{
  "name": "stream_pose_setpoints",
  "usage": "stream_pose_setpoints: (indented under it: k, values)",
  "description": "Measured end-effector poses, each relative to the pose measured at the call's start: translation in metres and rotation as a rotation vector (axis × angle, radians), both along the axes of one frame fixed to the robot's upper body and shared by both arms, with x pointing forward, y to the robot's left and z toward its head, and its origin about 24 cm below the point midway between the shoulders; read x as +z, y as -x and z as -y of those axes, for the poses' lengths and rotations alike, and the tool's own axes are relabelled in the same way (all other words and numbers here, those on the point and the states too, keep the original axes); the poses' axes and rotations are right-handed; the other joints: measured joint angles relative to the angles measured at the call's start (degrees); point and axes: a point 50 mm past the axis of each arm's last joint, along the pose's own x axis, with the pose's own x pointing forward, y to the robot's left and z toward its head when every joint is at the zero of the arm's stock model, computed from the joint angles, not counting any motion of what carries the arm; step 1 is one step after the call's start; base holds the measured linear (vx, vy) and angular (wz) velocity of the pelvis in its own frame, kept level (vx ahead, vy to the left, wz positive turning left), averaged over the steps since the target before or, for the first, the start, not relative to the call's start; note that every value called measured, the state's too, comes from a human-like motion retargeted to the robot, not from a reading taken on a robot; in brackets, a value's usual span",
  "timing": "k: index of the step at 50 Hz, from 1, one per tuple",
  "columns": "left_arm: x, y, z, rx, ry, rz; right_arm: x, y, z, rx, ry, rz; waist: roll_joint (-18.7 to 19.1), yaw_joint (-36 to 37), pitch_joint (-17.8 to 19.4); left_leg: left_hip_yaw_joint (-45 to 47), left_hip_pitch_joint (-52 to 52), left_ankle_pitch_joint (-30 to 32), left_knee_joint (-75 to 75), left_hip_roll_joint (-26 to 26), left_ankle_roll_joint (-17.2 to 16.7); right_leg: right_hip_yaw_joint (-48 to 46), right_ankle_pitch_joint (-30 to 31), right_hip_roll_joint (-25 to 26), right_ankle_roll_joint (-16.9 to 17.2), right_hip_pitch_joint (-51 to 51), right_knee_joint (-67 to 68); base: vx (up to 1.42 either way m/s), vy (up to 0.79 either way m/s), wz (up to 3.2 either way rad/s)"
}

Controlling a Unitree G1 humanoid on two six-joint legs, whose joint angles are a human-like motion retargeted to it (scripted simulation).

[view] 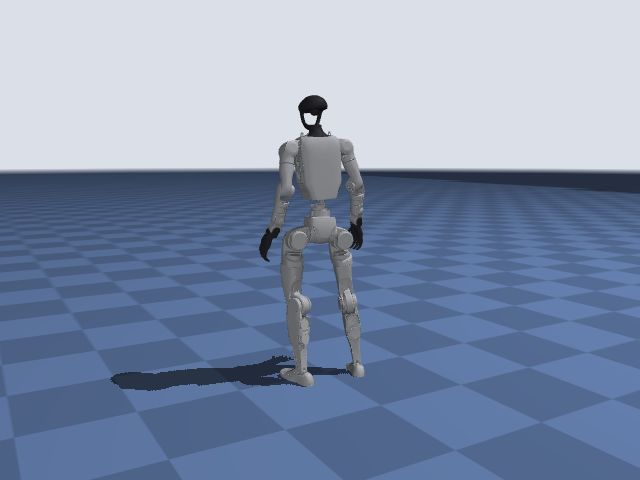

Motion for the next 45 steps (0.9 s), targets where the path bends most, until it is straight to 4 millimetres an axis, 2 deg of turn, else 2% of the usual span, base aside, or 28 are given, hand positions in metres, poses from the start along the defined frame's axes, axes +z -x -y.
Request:
stream_pose_setpoints:
  k: [13, 25, 27, 37, 45]
  values:
    - [-0.001, 0.001, 0.000, 0.005, -0.019, -0.008, 0.001, -0.003, -0.001, 0.006, 0.005, 0.009, -0.11, -0.35, 0.40, 1.02, 0.38, -0.15, 0.08, 0.40, 0.16, 1.01, 0.04, 0.42, 0.00, -0.30, 0.17, 0.00, 0.00, 0.00]
    - [-0.004, 0.012, 0.002, 0.017, 0.002, -0.036, 0.001, -0.002, 0.002, -0.012, 0.003, 0.010, -0.09, -0.61, 0.55, 2.12, 0.47, -0.29, 0.23, 0.97, 0.19, 2.08, 0.27, 1.06, 0.00, -0.83, 0.15, 0.00, 0.00, -0.02]
    - [-0.003, 0.010, 0.001, 0.045, 0.004, -0.032, 0.001, -0.004, 0.003, -0.008, 0.006, -0.001, -0.21, 0.48, 1.10, 2.30, 2.85, 1.74, -4.65, -0.05, 0.72, 3.15, 0.44, 1.11, 0.00, -1.20, 0.25, 0.00, -0.01, -0.33]
    - [-0.006, 0.025, -0.001, 0.074, 0.010, -0.077, 0.000, -0.001, 0.000, -0.010, 0.001, -0.011, -0.35, 0.65, 1.45, 2.82, 3.44, 1.91, -5.15, 0.18, 0.68, 3.54, 0.45, 1.52, 0.00, -1.11, 0.24, 0.00, 0.00, -0.02]
    - [-0.006, 0.025, -0.002, 0.083, 0.002, -0.073, -0.001, 0.001, -0.002, -0.006, -0.006, -0.016, -0.49, 0.74, 1.41, 2.87, 3.40, 1.86, -5.08, 0.29, 0.64, 3.55, 0.43, 1.62, 0.00, -1.14, 0.23, 0.00, 0.00, 0.00]
